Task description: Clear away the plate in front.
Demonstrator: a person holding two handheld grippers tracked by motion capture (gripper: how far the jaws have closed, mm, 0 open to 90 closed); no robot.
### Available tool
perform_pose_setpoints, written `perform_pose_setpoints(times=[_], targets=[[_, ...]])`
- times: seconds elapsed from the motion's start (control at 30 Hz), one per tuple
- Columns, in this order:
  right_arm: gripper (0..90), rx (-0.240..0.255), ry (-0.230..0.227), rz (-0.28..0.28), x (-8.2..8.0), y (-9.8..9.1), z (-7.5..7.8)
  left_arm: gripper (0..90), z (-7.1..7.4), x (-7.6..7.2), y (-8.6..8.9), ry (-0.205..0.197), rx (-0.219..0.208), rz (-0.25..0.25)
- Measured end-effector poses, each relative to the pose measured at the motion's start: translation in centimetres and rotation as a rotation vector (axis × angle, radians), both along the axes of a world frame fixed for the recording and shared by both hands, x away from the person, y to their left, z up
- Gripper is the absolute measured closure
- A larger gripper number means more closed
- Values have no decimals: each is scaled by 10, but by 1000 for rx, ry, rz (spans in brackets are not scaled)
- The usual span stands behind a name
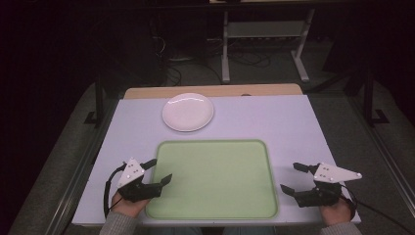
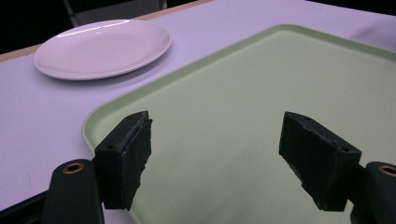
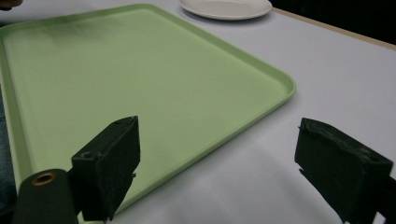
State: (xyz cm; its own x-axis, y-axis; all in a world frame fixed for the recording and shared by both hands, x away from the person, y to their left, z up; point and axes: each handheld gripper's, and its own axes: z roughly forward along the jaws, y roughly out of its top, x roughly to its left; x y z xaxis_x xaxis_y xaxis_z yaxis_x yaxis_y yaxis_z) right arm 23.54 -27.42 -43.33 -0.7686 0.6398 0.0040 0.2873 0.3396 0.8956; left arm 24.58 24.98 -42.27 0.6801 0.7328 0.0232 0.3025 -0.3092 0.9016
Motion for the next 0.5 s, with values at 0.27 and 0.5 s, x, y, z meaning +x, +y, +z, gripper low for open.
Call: perform_pose_setpoints(times=[0.27, 0.5], targets=[[134, -1, -1, 3, 0, 0, 0, 248, 0, -1, -1, -7, 6, -8], [134, -1, 1, 3, 0, 0, 0, 248, 0, -1, -1, -7, 5, -8]])
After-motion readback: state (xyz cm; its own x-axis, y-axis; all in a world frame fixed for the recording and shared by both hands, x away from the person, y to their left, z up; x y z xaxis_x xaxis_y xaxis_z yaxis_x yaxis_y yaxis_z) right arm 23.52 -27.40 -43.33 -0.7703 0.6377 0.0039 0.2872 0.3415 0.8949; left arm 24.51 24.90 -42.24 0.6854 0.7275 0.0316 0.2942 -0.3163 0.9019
